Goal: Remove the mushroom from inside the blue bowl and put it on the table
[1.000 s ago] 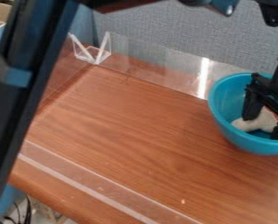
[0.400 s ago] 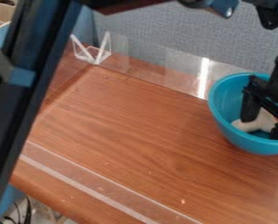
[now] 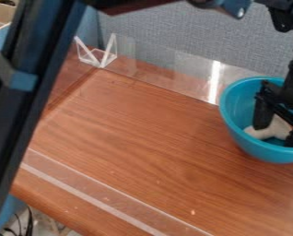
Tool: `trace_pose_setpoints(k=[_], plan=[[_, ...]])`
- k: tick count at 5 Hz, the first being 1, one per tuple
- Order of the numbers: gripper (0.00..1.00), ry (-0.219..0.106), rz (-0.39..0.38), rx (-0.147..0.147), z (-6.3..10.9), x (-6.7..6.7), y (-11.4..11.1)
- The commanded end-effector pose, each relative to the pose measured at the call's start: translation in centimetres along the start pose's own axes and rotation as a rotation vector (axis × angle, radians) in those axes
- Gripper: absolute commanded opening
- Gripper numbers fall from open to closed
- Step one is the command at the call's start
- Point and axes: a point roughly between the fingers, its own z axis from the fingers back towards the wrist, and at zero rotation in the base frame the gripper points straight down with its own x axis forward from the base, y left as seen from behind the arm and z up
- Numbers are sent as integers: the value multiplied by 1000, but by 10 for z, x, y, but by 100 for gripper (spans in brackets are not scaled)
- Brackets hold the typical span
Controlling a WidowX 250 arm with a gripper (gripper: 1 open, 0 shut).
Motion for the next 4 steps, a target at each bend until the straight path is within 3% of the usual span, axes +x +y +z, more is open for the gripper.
trace_pose_setpoints(k=[1,4], plan=[[100,-58,22,7,20,-1,6],[100,-72,46,3,21,-3,9]])
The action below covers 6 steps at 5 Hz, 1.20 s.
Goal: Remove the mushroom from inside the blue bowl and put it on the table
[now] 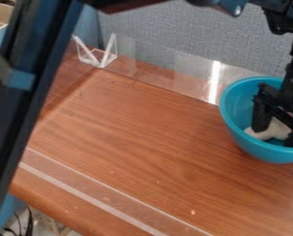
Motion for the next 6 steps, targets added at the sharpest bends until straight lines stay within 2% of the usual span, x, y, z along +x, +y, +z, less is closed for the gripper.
trace_pose_setpoints(k=[1,2,3,6], plan=[[0,-61,14,8,23,-1,6],[0,-56,15,7,22,-1,6],[0,-58,17,14,31,-7,6],[0,-54,30,33,60,-42,10]])
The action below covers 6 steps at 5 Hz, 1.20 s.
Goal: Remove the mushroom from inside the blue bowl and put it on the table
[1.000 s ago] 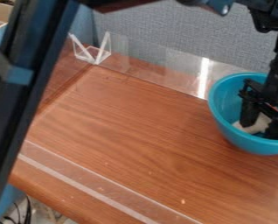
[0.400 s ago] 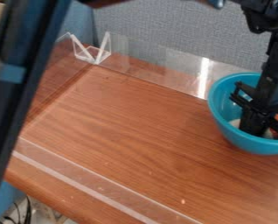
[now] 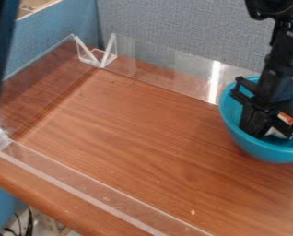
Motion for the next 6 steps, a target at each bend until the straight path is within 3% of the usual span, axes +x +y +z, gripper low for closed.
trace_pose_setpoints(k=[1,4,6], plan=[[0,-97,4,19,40,-5,3],[0,-118,27,28,60,-24,5],[0,-109,83,36,67,-47,14]])
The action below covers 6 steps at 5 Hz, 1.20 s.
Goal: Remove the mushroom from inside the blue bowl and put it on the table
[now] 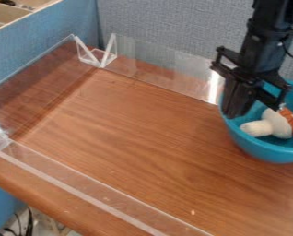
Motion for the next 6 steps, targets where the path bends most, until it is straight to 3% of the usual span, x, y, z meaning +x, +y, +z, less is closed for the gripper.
trace_pose_setpoints(k=[1,2,6], plan=[[0,-75,3,15,26,-6,2],[100,-72,-28,12,22,0,-2],[100,-68,-93,0,2,26,-23]])
